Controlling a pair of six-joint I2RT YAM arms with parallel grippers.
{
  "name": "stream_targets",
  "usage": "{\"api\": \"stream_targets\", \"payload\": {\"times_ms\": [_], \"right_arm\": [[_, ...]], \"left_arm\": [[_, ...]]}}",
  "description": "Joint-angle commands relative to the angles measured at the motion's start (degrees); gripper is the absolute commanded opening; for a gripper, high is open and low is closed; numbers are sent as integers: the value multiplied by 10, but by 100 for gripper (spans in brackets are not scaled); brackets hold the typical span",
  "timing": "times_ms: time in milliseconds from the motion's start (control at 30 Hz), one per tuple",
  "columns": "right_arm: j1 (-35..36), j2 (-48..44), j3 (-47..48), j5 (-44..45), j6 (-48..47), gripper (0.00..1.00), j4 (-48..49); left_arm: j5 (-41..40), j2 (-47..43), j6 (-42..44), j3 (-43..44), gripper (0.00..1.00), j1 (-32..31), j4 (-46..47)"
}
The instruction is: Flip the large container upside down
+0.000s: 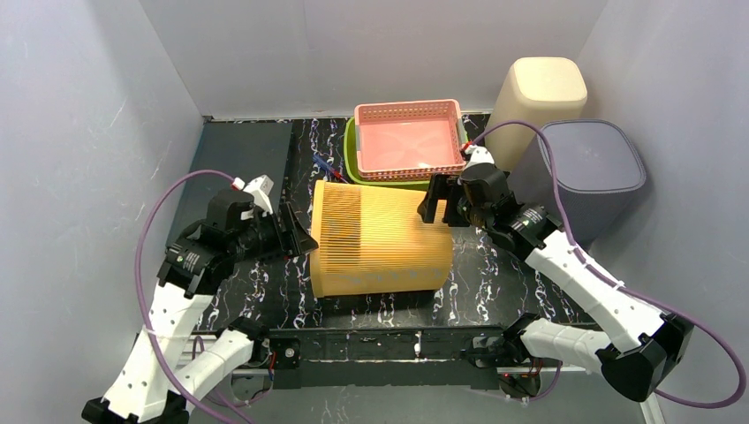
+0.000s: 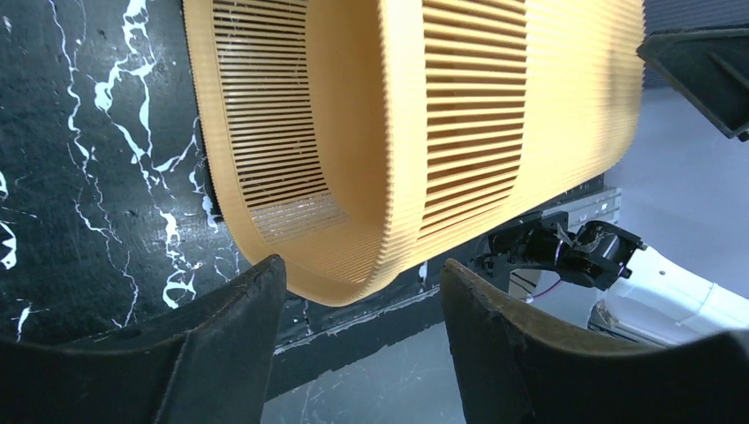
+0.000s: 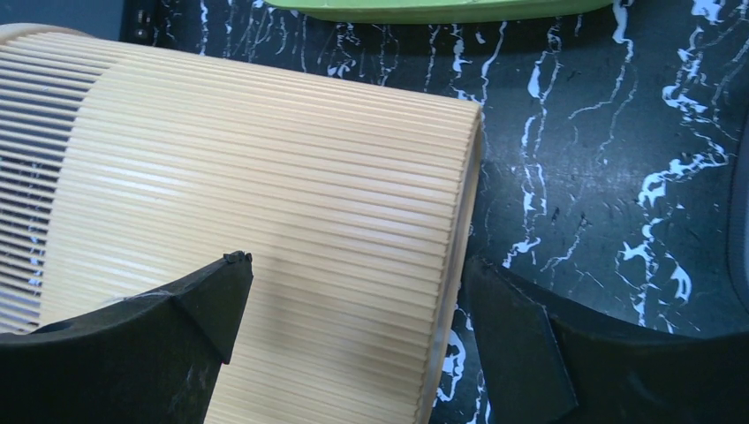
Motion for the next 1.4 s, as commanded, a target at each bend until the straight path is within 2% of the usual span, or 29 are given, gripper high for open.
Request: {"api": "stream_targets", "payload": {"times_ms": [0,267,533,633,733,867,1067,1367], "right_arm": [[2,7,-5,-39,12,99,47],[2,-8,-34,-123,40,99,66],[2,-51,-58,-73,47,99,22],[2,-49,-58,-76,47,99,8],[2,-49,-61,-117,52,98,22],[2,-57,-58,-176,69,86,68],[3,-80,-35,-218,89,76,111],[3,-98,-28,-276,114,74,159]], "left_arm": [[29,5,6,-16,59,-4,10],[29,20,12,-22,42,-7,16],[21,15,7,-48,31,-10,33],[17,12,8,-52,30,-10,33],[17,12,11,-53,29,-10,35],[38,17,12,-60,26,-11,58],[75,17,0,-80,24,-21,101],[91,8,-14,-94,24,-25,130]]}}
